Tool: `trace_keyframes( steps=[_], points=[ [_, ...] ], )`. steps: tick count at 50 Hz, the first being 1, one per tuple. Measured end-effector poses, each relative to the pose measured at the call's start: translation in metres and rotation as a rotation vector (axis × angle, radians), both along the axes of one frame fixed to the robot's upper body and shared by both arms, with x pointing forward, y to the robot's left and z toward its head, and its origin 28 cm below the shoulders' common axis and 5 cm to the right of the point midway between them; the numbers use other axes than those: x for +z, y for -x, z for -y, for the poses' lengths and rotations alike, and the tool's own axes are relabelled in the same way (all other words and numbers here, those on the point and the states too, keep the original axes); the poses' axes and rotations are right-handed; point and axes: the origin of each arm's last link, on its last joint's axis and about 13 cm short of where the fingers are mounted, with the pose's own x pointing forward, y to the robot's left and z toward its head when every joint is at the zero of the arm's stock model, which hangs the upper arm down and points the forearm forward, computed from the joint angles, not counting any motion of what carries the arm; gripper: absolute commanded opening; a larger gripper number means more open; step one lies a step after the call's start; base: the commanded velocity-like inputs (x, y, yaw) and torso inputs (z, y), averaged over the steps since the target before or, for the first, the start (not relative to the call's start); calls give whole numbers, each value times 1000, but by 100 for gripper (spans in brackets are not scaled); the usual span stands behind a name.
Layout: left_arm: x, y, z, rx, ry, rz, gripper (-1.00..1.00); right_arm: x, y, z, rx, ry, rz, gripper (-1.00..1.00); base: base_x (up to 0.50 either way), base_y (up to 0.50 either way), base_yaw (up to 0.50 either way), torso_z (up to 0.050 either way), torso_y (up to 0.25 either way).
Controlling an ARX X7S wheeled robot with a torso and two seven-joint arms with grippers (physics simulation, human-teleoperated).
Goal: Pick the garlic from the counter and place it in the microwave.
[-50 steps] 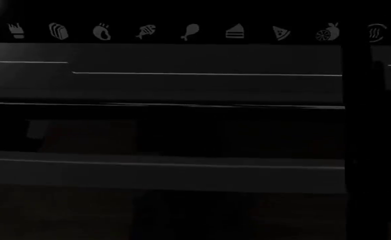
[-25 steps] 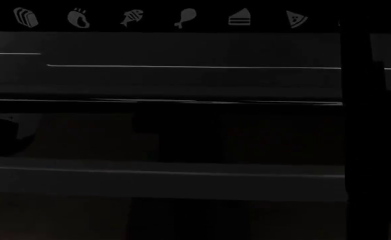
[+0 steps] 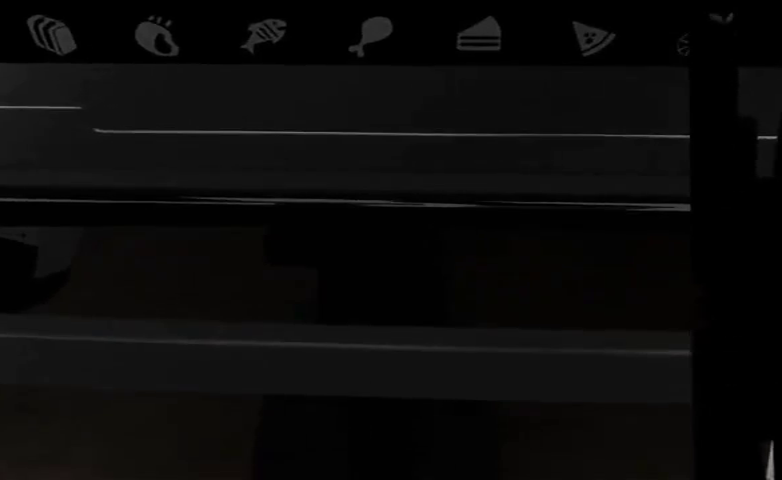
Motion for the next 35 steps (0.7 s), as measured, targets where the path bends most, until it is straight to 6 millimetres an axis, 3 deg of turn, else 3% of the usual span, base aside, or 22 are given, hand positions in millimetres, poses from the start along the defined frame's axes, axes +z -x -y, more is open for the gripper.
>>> trace_keyframes(
  steps=[13,30,35],
  points=[
    [0,0,0,-3,-5,-3,100,1,-15,10,-76,-42,-35,-100,0,0,0,0,0],
    [1,-1,1,-1,-11,-5,100,0,-18,5,-53,-43,-47,-100,0,0,0,0,0],
    [1,-1,1,2,-16,-8,100,0,-17,4,-45,-34,-41,-100,0,0,0,0,-184]
  ],
)
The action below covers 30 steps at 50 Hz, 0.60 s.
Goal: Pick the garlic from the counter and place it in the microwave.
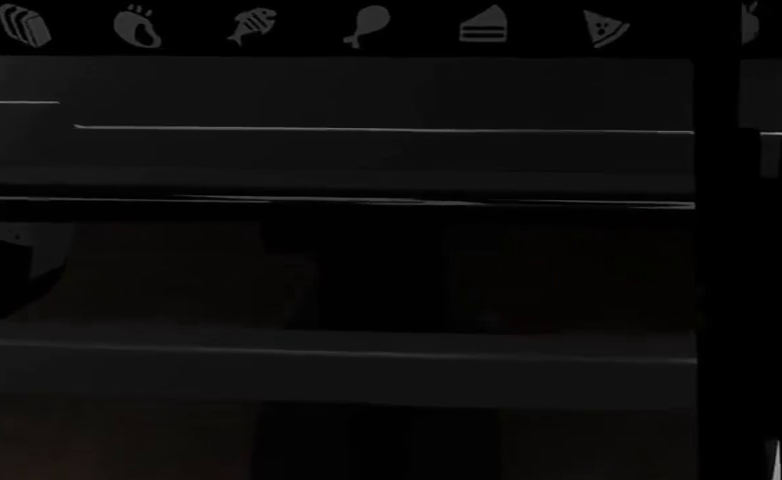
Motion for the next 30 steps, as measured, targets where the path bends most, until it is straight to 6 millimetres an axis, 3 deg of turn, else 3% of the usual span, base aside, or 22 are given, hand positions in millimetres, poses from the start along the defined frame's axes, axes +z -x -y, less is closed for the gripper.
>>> trace_keyframes(
  steps=[30],
  points=[
    [-1,1,1,-14,7,19,100,0,-1,0,-36,45,20,-100,7,53,0,0,-1]
  ],
)
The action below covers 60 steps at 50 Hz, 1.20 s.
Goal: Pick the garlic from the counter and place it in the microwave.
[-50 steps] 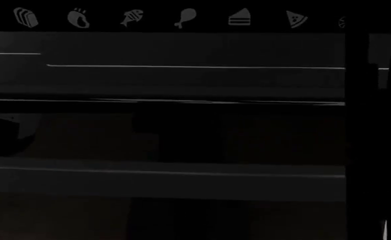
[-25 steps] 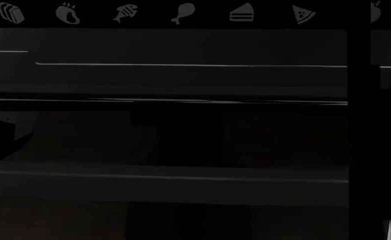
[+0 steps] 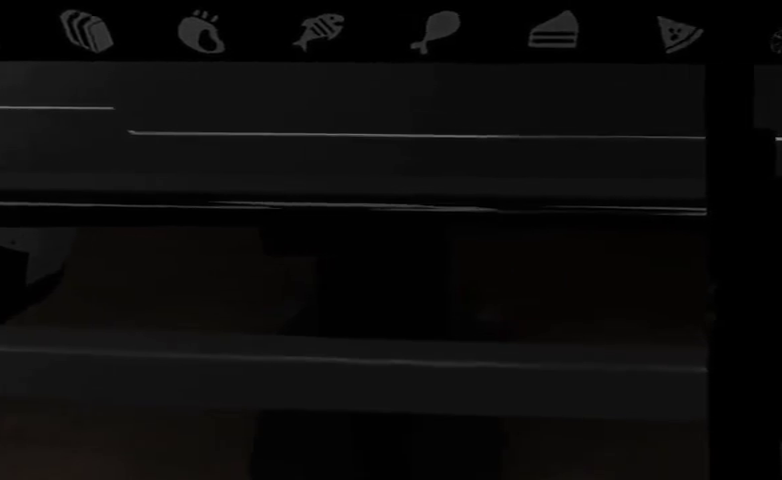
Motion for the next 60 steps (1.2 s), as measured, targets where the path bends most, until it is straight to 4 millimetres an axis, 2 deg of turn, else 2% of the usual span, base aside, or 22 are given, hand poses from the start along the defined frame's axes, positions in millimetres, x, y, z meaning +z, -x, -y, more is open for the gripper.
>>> trace_keyframes(
  steps=[16,17,30,41,48,60],
  points=[
    [0,1,1,-5,-4,-1,100,1,-4,4,15,-27,-21,-100,5,18,0,0,-4],
    [0,1,1,-5,-4,-1,100,1,-5,5,19,-29,-23,100,0,0,0,0,-11],
    [0,1,1,-8,-6,-3,100,2,-5,10,1,-47,-18,100,4,0,0,0,-8],
    [0,1,1,-10,-8,-4,100,3,3,10,-54,-13,10,100,0,0,-1,0,-3],
    [0,0,1,-9,-10,-2,100,4,17,13,-92,24,58,100,0,0,0,0,0],
    [0,0,1,-8,-13,-2,100,5,54,21,-106,63,181,100,0,0,0,0,0]
  ],
)
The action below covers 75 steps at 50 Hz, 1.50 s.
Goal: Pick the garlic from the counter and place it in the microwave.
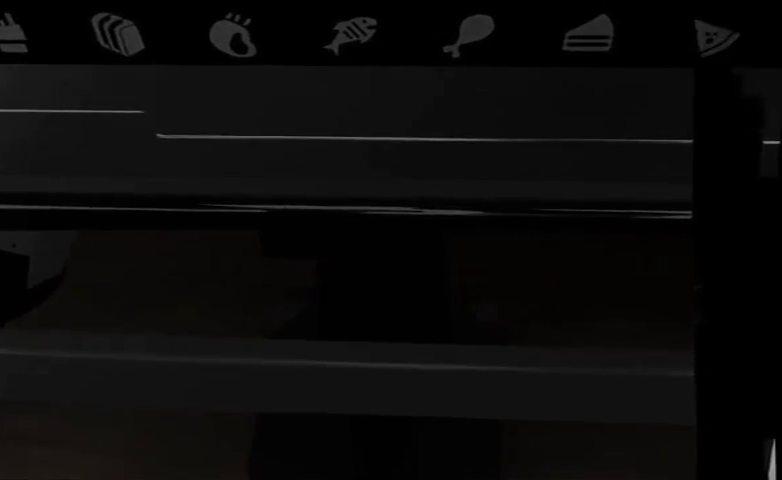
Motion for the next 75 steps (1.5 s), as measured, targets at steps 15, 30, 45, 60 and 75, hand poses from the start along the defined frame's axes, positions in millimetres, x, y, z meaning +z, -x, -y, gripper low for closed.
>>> trace_keyframes(
  steps=[15,30,45,60,75],
  points=[
    [0,-1,0,1,-4,-7,100,-8,41,13,-8,33,140,100,0,0,0,0,0],
    [0,-2,0,0,-3,-7,100,-15,58,18,-12,52,199,100,0,0,0,0,-1],
    [0,-1,0,-3,0,-2,100,-17,61,19,-12,55,212,100,0,0,0,0,0],
    [0,-1,1,-5,-3,-6,100,-17,62,20,-12,56,214,100,0,0,0,0,0],
    [0,-2,1,-4,-10,-14,100,-23,86,14,109,27,481,100,0,0,0,0,0]
  ],
)
